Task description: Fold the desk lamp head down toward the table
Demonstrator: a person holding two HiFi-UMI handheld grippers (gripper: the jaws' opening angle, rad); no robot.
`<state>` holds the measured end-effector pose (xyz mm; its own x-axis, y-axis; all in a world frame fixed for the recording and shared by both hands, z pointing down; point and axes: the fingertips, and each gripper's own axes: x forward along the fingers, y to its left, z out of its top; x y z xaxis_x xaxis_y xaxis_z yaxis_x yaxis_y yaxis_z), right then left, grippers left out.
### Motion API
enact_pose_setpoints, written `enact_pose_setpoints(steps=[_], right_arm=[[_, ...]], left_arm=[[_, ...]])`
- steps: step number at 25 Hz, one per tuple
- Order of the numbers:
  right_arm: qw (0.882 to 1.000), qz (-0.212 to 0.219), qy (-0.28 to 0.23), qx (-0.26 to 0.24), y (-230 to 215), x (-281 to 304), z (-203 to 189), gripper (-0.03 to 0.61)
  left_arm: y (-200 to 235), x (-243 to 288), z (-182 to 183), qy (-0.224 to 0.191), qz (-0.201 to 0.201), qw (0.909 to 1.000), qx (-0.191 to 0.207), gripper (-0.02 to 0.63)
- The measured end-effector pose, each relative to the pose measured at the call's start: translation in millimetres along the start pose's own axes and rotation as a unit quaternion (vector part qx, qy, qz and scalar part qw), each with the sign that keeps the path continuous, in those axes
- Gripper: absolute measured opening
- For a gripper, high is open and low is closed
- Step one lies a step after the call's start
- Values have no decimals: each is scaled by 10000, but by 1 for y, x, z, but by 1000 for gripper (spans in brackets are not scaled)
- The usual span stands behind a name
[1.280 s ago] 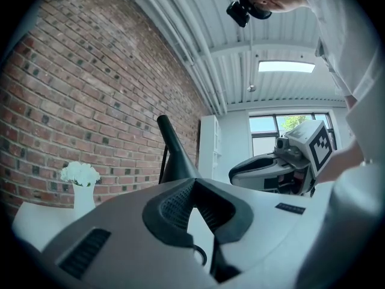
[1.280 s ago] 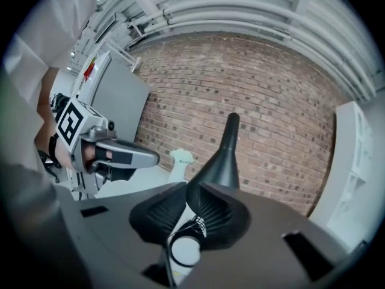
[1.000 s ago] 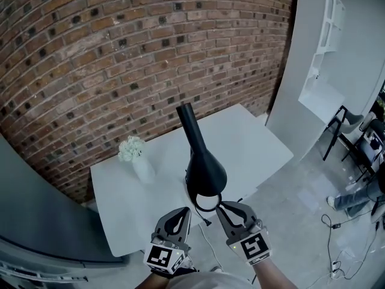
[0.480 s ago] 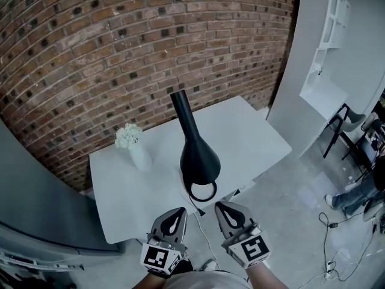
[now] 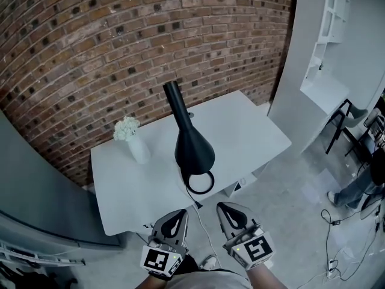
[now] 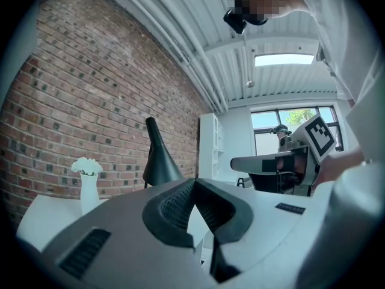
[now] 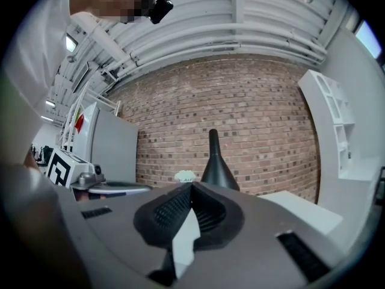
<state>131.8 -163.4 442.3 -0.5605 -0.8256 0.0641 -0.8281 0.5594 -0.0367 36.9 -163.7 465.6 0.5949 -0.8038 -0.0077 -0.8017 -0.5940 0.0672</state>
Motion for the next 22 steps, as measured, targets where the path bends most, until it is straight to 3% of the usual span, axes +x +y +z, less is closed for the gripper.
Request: enact_pose_setpoints(steps=[12, 22], right_arm=[[9984, 458, -346, 19, 23, 6, 10, 17], [9994, 270, -224, 18, 19, -2, 7, 17]], left_arm=[[9, -25, -2, 16, 395, 9992, 109, 8], [4, -25, -1, 8, 314, 9994, 112, 8]])
